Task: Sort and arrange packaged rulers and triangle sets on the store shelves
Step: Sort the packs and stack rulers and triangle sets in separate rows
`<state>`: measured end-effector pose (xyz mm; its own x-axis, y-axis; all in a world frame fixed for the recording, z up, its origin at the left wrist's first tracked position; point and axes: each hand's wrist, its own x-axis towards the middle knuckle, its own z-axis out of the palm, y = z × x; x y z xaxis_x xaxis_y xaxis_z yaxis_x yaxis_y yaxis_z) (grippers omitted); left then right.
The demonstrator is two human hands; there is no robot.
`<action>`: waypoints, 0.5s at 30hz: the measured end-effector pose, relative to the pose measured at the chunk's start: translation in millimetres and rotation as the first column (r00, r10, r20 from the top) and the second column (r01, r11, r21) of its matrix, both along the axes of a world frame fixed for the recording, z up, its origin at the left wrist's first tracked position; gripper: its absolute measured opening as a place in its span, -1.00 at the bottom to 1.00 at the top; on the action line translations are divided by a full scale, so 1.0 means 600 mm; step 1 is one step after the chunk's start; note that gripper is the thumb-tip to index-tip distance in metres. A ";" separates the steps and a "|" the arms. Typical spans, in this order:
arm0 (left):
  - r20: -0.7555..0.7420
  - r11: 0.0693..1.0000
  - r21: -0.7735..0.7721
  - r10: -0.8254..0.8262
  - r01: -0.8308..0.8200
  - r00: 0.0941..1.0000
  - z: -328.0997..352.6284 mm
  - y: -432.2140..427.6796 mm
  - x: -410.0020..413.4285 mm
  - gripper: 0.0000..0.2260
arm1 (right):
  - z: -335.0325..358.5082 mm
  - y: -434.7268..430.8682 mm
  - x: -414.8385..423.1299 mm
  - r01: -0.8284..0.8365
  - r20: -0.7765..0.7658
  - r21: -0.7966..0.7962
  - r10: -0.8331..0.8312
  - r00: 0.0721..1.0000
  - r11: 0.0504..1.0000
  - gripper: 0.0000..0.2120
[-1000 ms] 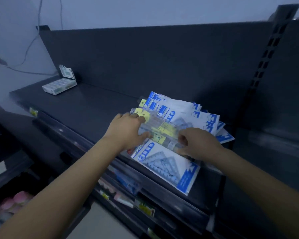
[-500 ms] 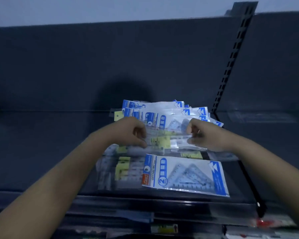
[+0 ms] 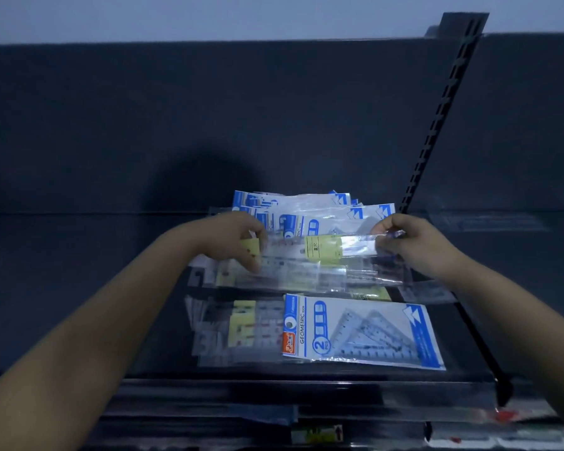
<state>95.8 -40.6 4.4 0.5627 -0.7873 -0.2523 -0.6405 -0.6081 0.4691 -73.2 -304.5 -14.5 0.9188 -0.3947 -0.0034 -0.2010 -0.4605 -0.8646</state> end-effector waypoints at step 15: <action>0.014 0.953 -0.202 0.232 -0.225 0.973 -0.006 0.026 0.016 -0.62 | -0.016 -0.013 0.006 0.070 0.047 -0.006 -0.069 0.996 0.998 -0.91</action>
<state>105.1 -24.9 1.0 0.7392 -0.6687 -0.0806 -0.5146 -0.6378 0.5730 -69.6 -312.5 -24.1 0.8882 -0.4575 0.0416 -0.1926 -0.4530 -0.8705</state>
